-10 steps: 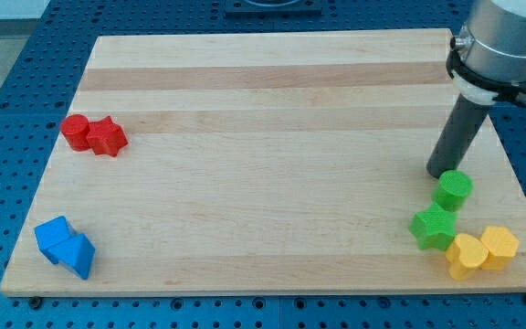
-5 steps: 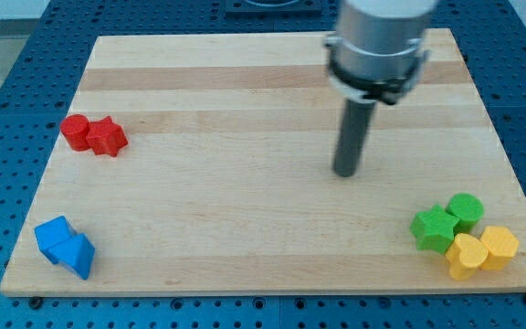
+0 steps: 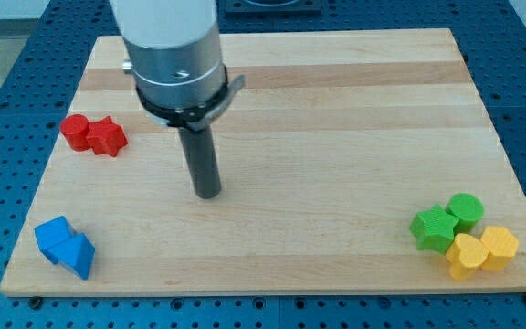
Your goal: Place the arm to the bottom left of the board
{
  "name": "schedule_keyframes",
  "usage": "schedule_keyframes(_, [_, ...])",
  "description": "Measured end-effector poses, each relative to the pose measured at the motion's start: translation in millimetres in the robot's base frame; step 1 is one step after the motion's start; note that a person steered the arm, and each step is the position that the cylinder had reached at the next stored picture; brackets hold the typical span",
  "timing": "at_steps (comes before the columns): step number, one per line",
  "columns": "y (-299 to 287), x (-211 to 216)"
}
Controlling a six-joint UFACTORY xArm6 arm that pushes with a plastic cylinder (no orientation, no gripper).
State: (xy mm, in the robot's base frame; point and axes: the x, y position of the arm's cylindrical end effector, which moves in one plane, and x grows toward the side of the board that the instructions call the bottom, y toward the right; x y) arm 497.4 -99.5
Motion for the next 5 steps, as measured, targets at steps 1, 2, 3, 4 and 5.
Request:
schedule_keyframes(1, [-68, -10])
schedule_keyframes(2, [-123, -11])
schedule_keyframes(3, [-165, -11])
schedule_keyframes(4, [-205, 16])
schedule_keyframes(5, [-205, 16])
